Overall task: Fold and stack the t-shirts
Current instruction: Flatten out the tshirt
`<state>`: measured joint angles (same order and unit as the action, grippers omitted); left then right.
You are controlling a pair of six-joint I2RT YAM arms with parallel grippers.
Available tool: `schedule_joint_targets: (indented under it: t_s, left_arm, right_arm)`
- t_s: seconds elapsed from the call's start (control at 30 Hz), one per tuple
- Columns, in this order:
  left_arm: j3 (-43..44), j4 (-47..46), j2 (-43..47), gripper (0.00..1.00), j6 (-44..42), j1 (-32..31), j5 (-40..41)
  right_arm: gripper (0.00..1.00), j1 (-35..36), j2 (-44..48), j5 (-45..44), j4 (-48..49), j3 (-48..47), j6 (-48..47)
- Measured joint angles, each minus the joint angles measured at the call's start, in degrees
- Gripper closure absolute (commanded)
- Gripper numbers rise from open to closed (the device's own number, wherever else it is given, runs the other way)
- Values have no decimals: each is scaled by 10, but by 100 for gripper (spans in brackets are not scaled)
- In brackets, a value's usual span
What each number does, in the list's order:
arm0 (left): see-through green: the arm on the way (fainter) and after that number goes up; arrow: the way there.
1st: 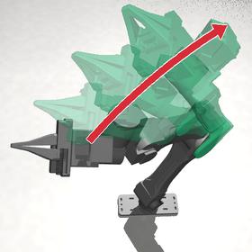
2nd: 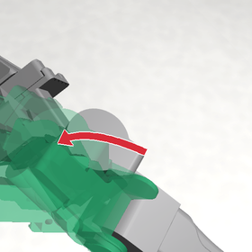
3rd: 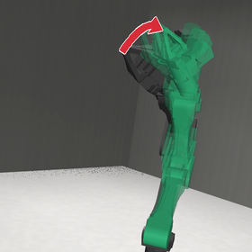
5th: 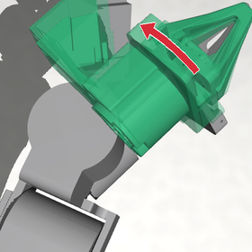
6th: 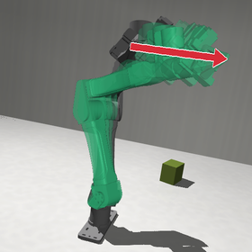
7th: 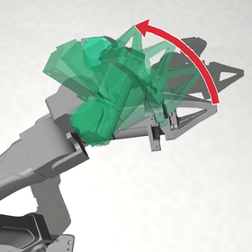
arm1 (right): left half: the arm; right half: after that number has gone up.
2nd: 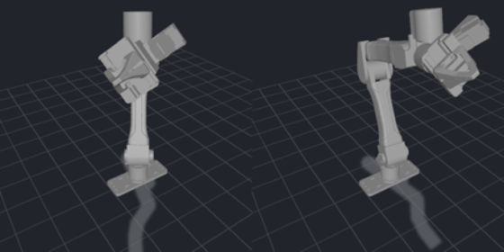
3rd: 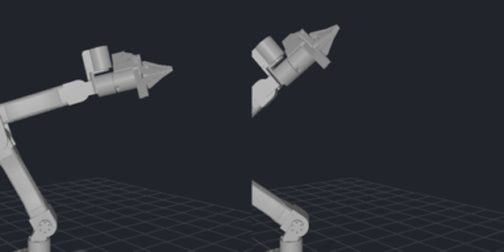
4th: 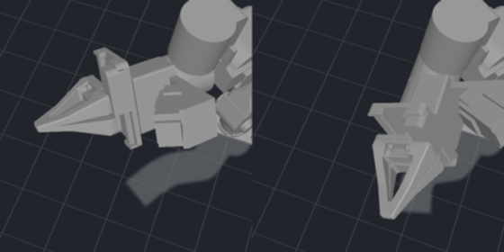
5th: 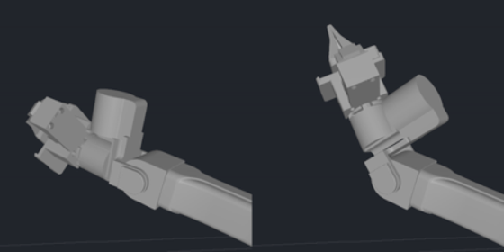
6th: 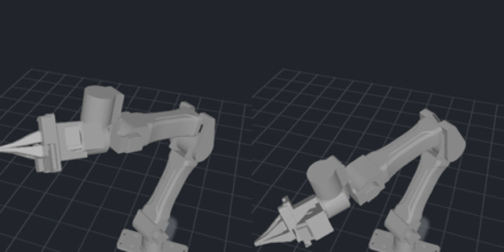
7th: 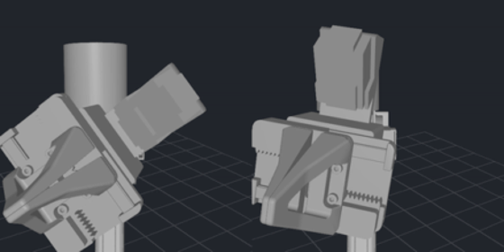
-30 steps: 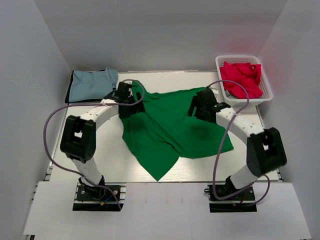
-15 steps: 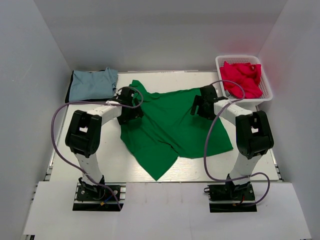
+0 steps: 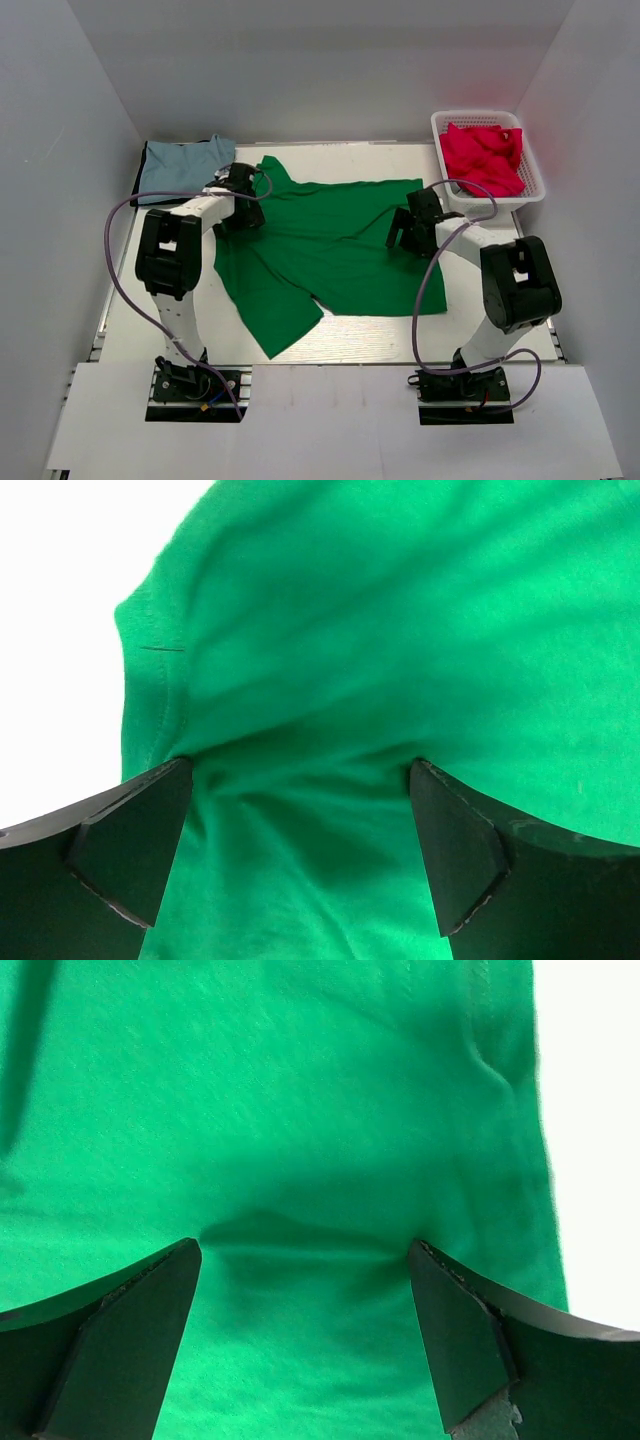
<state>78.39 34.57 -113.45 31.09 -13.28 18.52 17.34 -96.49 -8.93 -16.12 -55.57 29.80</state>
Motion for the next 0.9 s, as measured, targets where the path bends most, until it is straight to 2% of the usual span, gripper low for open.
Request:
schedule_joint_targets:
  t_s: [0.23, 0.33, 0.43, 0.53, 0.7, 0.8, 0.9]
  left_arm:
    - [4, -19, 20, 0, -77, -12, -85]
    - [42, -22, 18, 0, -86, -16, -111]
    - [115, -16, 1, 0, -88, -19, -121]
    - [212, -15, -46, 0, -88, -19, -120]
    - [379, 1, -174, 0, -89, -19, -114]
    - [427, 13, -243, 0, -88, -19, -115]
    - [438, 0, -283, 0, -93, -19, -105]
  right_arm:
    - [10, -1, 42, -2, -4, 5, -16]
    - [10, -1, 46, -7, 0, -21, -31]
    - [10, -1, 29, -15, 0, -71, -47]
    - [10, -2, -7, -19, 6, -129, -58]
    - [10, -9, -95, -16, 16, -195, -64]
    - [10, -13, -153, -10, 12, -229, -64]
    - [10, -16, -202, -10, 10, -261, -67]
